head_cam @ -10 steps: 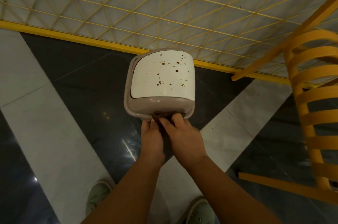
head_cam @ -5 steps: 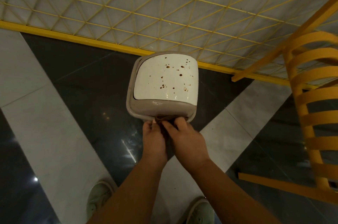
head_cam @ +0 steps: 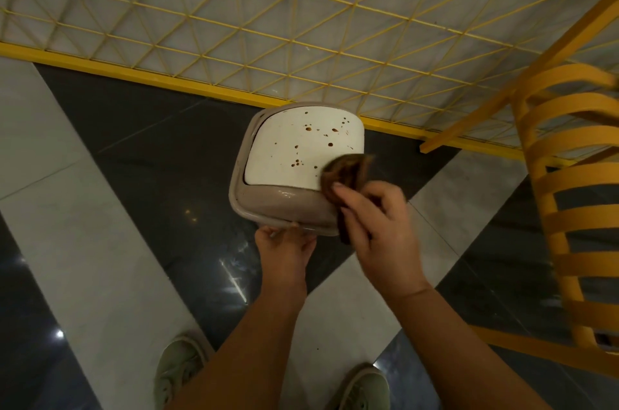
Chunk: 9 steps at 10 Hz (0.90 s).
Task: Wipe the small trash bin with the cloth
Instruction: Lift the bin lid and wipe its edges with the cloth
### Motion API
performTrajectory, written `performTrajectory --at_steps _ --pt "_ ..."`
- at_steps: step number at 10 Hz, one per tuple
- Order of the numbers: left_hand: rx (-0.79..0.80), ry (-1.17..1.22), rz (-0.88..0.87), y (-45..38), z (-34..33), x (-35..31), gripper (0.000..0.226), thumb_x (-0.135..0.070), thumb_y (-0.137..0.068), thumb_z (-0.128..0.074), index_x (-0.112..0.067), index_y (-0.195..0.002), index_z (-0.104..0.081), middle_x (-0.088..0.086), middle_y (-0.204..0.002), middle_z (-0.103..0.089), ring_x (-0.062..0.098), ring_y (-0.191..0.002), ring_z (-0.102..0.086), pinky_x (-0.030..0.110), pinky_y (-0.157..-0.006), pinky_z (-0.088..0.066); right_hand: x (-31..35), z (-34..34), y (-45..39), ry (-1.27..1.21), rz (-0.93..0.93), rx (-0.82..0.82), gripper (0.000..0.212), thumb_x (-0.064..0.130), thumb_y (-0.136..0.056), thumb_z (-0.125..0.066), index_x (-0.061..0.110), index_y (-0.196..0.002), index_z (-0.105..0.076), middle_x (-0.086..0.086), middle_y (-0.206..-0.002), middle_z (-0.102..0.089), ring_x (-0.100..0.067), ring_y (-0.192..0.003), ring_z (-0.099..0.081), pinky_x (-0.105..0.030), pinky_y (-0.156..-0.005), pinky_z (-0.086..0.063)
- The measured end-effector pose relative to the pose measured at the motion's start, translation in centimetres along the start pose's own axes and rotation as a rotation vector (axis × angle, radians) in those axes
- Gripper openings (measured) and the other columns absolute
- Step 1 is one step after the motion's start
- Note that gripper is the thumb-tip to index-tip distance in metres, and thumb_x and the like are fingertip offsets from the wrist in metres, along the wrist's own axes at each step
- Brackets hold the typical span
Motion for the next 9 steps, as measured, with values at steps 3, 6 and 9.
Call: performTrajectory --at_steps 3,6,9 --pt "0.032 -0.017 -0.035 -0.1 0.4 -0.4 0.04 -0.001 -0.094 -0.05 -0.021 -0.127 -0.038 0.011 -0.119 -0.058 0.024 -0.105 -0.061 0.035 -0.085 -0.054 -0.3 -5.8 4.4 0.041 0.129 0.272 0.033 0.006 -0.082 -0.05 0.018 -0.105 -0.069 -0.001 -0.095 -0.057 -0.017 -0.084 -0.052 -0.031 -0.065 -0.05" --pt "0.041 -0.041 -0.037 -0.2 -0.1 -0.5 0.032 -0.007 -0.098 -0.048 -0.02 -0.125 -0.038 0.01 -0.112 -0.061 0.021 -0.095 -0.067 0.038 -0.092 -0.053 -6.8 -5.0 6.2 -0.168 -0.593 0.06 0.025 0.007 -0.09 -0.057 0.019 -0.11 -0.065 0.006 -0.108 -0.051 -0.008 -0.097 -0.052 -0.017 -0.089 -0.043" --pt "0.051 -0.071 -0.074 -0.9 0.3 -1.5 0.035 -0.007 -0.098 -0.046 -0.023 -0.128 -0.036 0.008 -0.123 -0.054 0.025 -0.107 -0.063 0.034 -0.08 -0.057 -5.2 -5.1 7.2 -0.329 -0.776 -0.015 0.025 0.018 -0.092 -0.057 0.029 -0.114 -0.062 0.008 -0.104 -0.054 0.011 -0.093 -0.049 -0.004 -0.083 -0.039"
Point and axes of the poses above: each hand's wrist, its own y-axis away from the middle knuckle, its own z-axis out of the back of the hand, x = y × z, the point moved 8 cm from there along -y, towards the middle knuckle
